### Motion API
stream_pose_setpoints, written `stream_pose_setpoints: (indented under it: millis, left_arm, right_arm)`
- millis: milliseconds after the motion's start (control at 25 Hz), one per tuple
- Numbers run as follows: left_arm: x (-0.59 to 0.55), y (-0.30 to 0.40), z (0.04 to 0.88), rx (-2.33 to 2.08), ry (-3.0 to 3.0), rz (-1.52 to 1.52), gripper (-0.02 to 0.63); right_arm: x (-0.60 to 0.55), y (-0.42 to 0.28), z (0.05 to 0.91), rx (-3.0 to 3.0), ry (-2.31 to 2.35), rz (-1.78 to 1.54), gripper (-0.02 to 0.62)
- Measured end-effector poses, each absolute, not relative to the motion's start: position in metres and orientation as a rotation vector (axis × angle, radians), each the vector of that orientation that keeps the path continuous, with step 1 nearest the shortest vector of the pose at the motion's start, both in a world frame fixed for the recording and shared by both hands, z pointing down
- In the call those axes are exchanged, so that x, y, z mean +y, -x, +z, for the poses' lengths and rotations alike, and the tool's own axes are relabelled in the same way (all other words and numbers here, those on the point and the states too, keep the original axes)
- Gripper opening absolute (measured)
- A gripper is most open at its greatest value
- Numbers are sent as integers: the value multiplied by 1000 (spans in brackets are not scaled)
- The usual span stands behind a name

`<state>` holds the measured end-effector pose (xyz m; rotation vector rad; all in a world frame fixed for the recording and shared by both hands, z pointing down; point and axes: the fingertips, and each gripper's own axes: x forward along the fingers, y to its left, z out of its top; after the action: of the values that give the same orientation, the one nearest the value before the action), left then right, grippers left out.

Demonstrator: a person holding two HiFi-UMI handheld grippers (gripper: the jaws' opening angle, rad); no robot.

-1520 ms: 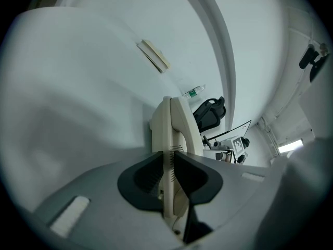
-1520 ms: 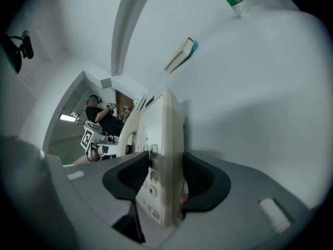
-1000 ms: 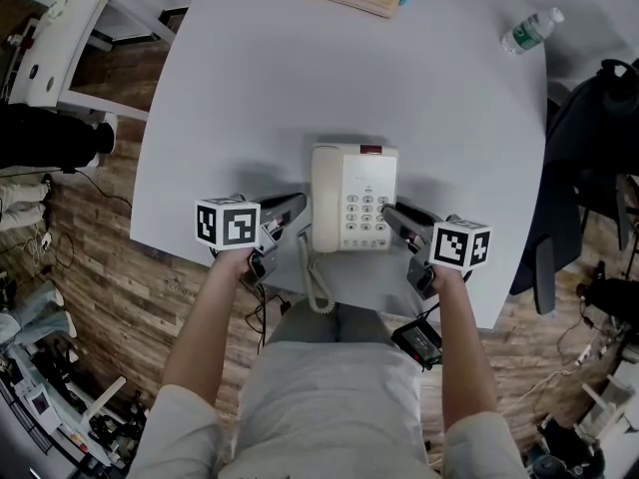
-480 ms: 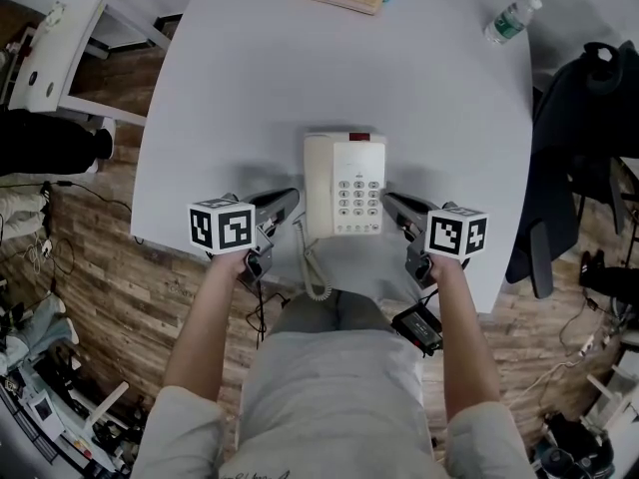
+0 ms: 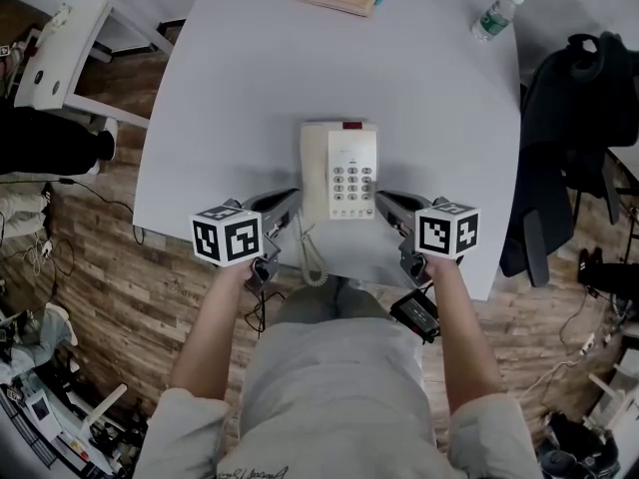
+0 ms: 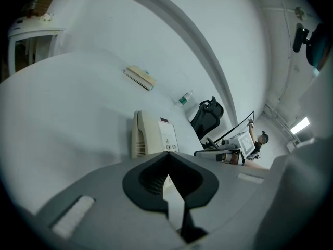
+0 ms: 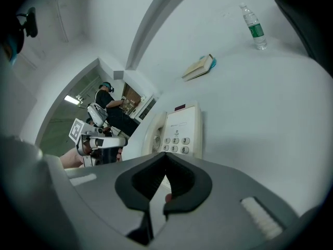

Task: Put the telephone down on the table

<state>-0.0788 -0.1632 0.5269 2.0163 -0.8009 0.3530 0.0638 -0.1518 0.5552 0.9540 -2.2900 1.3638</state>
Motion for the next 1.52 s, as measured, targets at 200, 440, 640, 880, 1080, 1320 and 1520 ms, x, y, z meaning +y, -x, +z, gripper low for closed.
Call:
stream_pose_setpoints:
  millis: [200, 440, 640, 880, 1080, 1320, 1520]
  left_arm:
    - [-150, 72, 515, -834, -2046, 360, 14]
    - [-128, 66, 501, -868, -2092, 393, 14]
    - [-114, 68, 494, -928, -2090, 391, 14]
    - [-90, 63, 492, -963, -2090, 390, 14]
    - [-79, 58, 486, -985, -2093, 404, 14]
    - [-76, 54, 475, -968, -2073, 352, 14]
    - [-76, 48, 466, -979, -2113, 367, 14]
  right_arm:
    - [-134, -61, 548, -2294, -959, 1336, 6]
    - [-112, -61, 533, -2309, -958, 1287, 6]
    - [-102, -69, 517, -2325, -990, 1267, 6]
    - [-91, -76, 506, -2330, -1007, 1248, 5]
    - [-85, -78, 496, -2351, -1003, 1235, 5]
    - [-83, -79, 491, -2371, -994, 1221, 5]
    - [-78, -80, 487, -2381, -972, 1179, 5]
